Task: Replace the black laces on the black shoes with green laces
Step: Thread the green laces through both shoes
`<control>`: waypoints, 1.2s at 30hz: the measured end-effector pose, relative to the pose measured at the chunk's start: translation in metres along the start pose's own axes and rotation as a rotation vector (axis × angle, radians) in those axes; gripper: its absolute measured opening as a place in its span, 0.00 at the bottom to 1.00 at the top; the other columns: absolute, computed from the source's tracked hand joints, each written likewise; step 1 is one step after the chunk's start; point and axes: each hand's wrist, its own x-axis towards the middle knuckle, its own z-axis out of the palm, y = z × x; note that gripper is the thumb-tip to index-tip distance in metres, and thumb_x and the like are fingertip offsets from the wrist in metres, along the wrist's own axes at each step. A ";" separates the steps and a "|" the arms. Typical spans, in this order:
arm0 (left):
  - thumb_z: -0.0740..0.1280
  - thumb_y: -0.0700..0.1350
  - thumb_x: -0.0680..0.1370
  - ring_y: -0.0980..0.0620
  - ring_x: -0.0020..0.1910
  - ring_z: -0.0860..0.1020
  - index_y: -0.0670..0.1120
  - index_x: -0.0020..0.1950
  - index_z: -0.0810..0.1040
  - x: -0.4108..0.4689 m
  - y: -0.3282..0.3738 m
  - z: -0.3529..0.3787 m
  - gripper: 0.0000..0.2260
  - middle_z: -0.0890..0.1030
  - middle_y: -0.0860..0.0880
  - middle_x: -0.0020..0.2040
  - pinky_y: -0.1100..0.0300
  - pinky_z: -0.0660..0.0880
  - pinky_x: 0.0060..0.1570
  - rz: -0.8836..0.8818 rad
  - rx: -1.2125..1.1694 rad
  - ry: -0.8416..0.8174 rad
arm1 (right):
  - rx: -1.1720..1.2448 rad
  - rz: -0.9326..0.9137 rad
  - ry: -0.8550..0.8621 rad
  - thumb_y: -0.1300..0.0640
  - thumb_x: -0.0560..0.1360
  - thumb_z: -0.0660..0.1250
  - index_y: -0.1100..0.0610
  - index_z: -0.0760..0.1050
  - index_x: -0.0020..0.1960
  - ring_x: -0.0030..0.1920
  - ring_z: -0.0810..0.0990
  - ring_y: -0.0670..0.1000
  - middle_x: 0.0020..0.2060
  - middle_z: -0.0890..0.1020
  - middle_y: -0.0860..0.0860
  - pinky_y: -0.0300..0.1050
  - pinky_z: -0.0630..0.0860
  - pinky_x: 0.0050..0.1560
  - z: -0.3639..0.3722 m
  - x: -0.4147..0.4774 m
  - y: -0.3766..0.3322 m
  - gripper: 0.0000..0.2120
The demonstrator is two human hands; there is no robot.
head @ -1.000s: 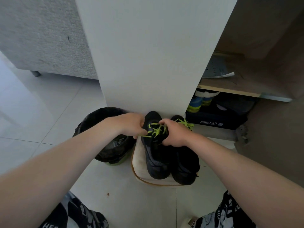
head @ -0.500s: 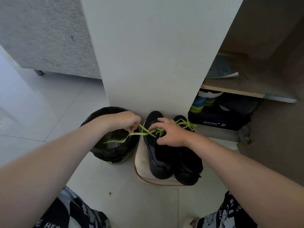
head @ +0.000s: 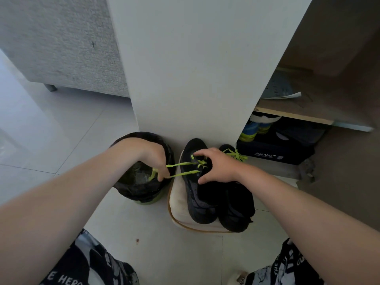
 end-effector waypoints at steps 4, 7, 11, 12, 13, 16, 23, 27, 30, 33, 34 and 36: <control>0.70 0.51 0.75 0.50 0.49 0.77 0.53 0.43 0.76 0.018 0.009 0.018 0.05 0.79 0.52 0.46 0.59 0.71 0.48 0.120 0.090 0.194 | -0.072 0.037 -0.007 0.51 0.64 0.82 0.44 0.60 0.78 0.72 0.68 0.54 0.74 0.67 0.51 0.48 0.67 0.72 -0.007 0.002 0.002 0.49; 0.71 0.50 0.75 0.48 0.52 0.75 0.49 0.59 0.74 0.035 0.013 0.031 0.14 0.76 0.49 0.56 0.56 0.74 0.50 0.209 -0.034 0.461 | -0.196 0.077 0.013 0.45 0.63 0.81 0.44 0.59 0.78 0.72 0.69 0.56 0.73 0.69 0.51 0.54 0.67 0.72 -0.006 0.005 0.004 0.50; 0.63 0.51 0.78 0.43 0.48 0.76 0.45 0.45 0.75 0.043 0.032 0.039 0.10 0.77 0.49 0.45 0.51 0.71 0.46 0.141 0.154 0.406 | -0.276 0.083 0.042 0.40 0.63 0.79 0.43 0.62 0.76 0.67 0.70 0.56 0.64 0.76 0.47 0.52 0.68 0.67 -0.009 0.006 0.006 0.46; 0.61 0.50 0.79 0.43 0.47 0.76 0.44 0.42 0.75 0.042 0.035 0.038 0.11 0.76 0.48 0.43 0.52 0.69 0.45 0.132 0.188 0.373 | -0.262 0.089 0.032 0.41 0.64 0.79 0.43 0.62 0.75 0.66 0.72 0.54 0.60 0.77 0.45 0.50 0.68 0.64 -0.010 0.006 0.008 0.45; 0.61 0.49 0.79 0.44 0.46 0.77 0.44 0.41 0.76 0.041 0.035 0.035 0.12 0.77 0.48 0.41 0.53 0.70 0.44 0.133 0.155 0.328 | -0.246 0.097 0.020 0.41 0.64 0.78 0.43 0.63 0.75 0.64 0.74 0.52 0.57 0.77 0.42 0.49 0.68 0.62 -0.012 0.005 0.010 0.43; 0.62 0.45 0.77 0.46 0.40 0.82 0.42 0.41 0.79 0.037 0.027 0.017 0.10 0.82 0.47 0.36 0.58 0.73 0.41 0.155 -0.242 0.194 | -0.212 0.113 0.009 0.44 0.65 0.78 0.44 0.66 0.73 0.59 0.77 0.49 0.53 0.77 0.40 0.45 0.72 0.59 -0.015 0.004 0.013 0.39; 0.58 0.43 0.82 0.51 0.25 0.71 0.43 0.43 0.74 -0.009 0.015 -0.023 0.10 0.72 0.49 0.29 0.54 0.80 0.37 0.239 -1.122 0.060 | -0.165 0.139 -0.074 0.49 0.67 0.73 0.44 0.66 0.73 0.60 0.77 0.53 0.60 0.78 0.46 0.48 0.75 0.61 -0.013 0.012 0.015 0.36; 0.60 0.40 0.82 0.52 0.35 0.83 0.40 0.49 0.78 -0.022 0.042 -0.023 0.08 0.84 0.46 0.40 0.55 0.83 0.44 0.406 -1.543 0.081 | 0.349 0.052 0.139 0.55 0.73 0.69 0.53 0.79 0.59 0.42 0.77 0.46 0.43 0.80 0.47 0.42 0.74 0.46 -0.021 0.012 -0.009 0.14; 0.63 0.38 0.81 0.51 0.38 0.84 0.39 0.50 0.79 -0.017 0.061 -0.024 0.06 0.85 0.44 0.42 0.56 0.82 0.47 0.425 -1.825 0.138 | 0.696 0.047 0.201 0.46 0.65 0.63 0.56 0.79 0.47 0.38 0.76 0.50 0.41 0.83 0.52 0.46 0.71 0.40 -0.034 0.008 -0.026 0.17; 0.64 0.39 0.81 0.50 0.41 0.84 0.38 0.49 0.79 -0.016 0.072 -0.026 0.06 0.84 0.42 0.45 0.56 0.82 0.47 0.423 -1.965 0.185 | 0.922 0.025 -0.021 0.46 0.71 0.58 0.57 0.78 0.51 0.45 0.81 0.53 0.44 0.85 0.54 0.47 0.70 0.44 -0.038 -0.002 -0.031 0.19; 0.65 0.39 0.81 0.49 0.42 0.84 0.38 0.49 0.79 -0.016 0.075 -0.027 0.06 0.84 0.41 0.45 0.57 0.83 0.45 0.413 -1.995 0.193 | 0.952 0.001 -0.085 0.48 0.75 0.57 0.57 0.78 0.53 0.49 0.82 0.54 0.47 0.85 0.56 0.49 0.70 0.50 -0.039 -0.007 -0.033 0.17; 0.65 0.39 0.81 0.48 0.44 0.83 0.38 0.48 0.79 -0.016 0.080 -0.028 0.06 0.83 0.41 0.45 0.58 0.82 0.43 0.398 -2.026 0.204 | 0.997 -0.050 -0.172 0.53 0.80 0.56 0.57 0.78 0.54 0.53 0.83 0.54 0.49 0.85 0.57 0.51 0.69 0.57 -0.039 -0.010 -0.034 0.13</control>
